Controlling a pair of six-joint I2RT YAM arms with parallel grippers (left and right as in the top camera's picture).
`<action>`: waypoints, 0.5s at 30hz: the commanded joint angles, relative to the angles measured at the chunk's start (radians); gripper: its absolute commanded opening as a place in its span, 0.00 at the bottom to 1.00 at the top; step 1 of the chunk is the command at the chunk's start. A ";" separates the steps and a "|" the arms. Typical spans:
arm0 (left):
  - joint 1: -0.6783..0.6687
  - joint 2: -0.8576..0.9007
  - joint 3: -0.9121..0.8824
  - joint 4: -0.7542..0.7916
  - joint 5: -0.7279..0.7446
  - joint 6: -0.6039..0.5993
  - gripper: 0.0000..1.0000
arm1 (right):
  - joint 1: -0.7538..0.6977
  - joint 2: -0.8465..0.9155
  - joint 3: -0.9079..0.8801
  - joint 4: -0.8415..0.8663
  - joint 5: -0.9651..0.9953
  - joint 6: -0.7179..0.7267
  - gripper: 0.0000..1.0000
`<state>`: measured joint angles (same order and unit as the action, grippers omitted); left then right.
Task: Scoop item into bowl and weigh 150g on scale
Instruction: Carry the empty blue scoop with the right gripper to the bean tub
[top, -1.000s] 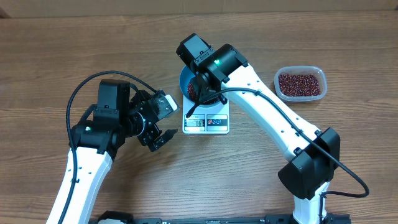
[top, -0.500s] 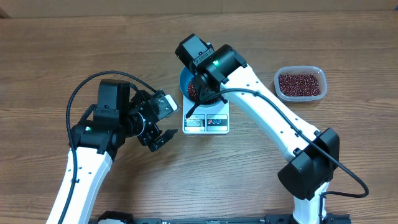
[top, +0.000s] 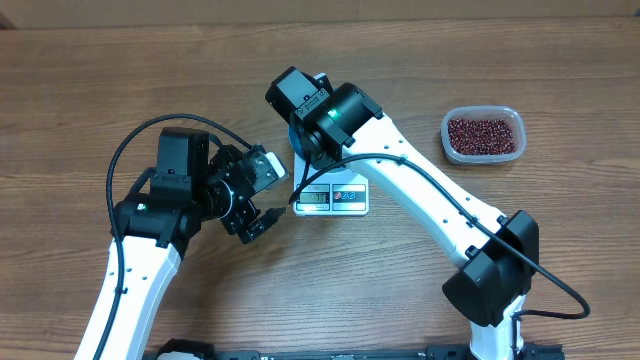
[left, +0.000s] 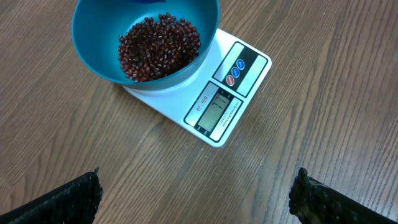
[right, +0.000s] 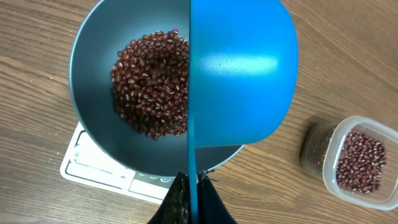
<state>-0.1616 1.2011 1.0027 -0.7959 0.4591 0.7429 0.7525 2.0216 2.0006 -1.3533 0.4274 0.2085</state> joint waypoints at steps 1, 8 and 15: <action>0.004 0.005 -0.006 -0.001 0.002 0.019 0.99 | 0.005 -0.007 0.001 0.006 0.044 0.001 0.04; 0.004 0.005 -0.006 -0.001 0.002 0.019 0.99 | 0.005 -0.007 0.001 0.009 0.044 0.002 0.04; 0.004 0.005 -0.006 -0.001 0.002 0.019 0.99 | -0.004 -0.013 0.005 0.005 -0.013 0.035 0.04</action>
<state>-0.1616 1.2011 1.0027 -0.7963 0.4591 0.7429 0.7532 2.0216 2.0006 -1.3525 0.4450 0.2176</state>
